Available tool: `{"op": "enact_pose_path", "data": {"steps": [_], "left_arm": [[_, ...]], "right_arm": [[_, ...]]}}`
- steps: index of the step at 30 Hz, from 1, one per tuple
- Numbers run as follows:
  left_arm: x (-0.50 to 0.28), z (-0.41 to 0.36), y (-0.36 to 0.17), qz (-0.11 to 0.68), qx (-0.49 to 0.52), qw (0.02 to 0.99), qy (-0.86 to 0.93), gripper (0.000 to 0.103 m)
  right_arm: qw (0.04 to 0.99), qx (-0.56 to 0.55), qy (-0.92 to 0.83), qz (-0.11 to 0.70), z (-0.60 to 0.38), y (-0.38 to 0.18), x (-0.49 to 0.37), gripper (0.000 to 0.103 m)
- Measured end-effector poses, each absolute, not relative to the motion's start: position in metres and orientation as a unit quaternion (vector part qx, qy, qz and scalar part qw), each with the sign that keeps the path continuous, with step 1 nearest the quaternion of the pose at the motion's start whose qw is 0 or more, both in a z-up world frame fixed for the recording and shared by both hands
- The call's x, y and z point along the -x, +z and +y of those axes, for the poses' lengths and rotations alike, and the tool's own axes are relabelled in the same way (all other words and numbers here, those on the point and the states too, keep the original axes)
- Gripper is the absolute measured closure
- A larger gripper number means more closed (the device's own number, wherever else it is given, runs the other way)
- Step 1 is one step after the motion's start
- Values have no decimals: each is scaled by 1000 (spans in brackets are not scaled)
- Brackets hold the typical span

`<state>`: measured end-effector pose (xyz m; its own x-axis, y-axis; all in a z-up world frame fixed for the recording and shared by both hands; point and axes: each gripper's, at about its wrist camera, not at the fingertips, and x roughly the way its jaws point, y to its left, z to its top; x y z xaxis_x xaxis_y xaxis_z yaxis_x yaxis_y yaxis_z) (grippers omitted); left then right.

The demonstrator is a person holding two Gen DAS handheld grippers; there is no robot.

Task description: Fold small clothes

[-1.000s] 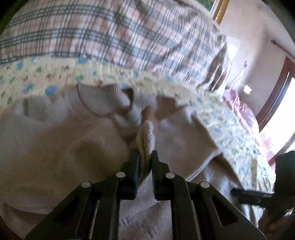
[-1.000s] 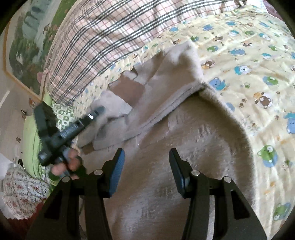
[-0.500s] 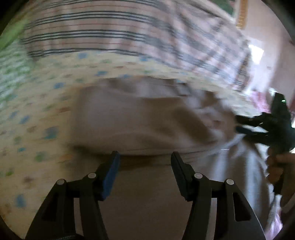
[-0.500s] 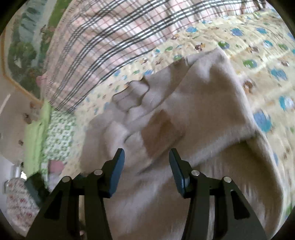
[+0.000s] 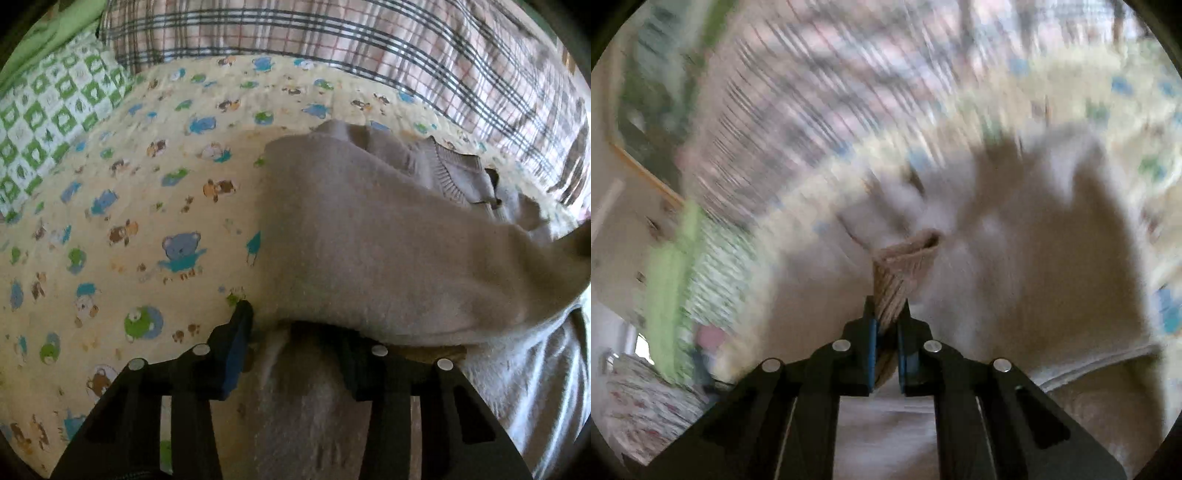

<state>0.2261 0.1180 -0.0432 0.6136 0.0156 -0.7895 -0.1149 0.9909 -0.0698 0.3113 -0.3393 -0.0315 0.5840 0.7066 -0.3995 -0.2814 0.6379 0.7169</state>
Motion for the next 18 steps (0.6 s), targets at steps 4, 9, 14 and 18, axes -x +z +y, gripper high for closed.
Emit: {"op": "enact_pose_path", "data": {"steps": [4, 9, 14, 18], "left_arm": [[-219, 125, -39, 421, 91, 901, 59, 59], [-198, 120, -32, 388, 107, 910, 100, 60], [-190, 138, -36, 388, 167, 899, 112, 60], [-191, 147, -42, 408, 188, 889, 81, 60]], "right_arm": [[865, -309, 233, 319, -390, -33, -298, 93], [852, -287, 216, 381, -387, -80, -296, 93], [854, -269, 224, 386, -371, -92, -295, 93], [858, -252, 225, 386, -370, -93, -294, 93]]}}
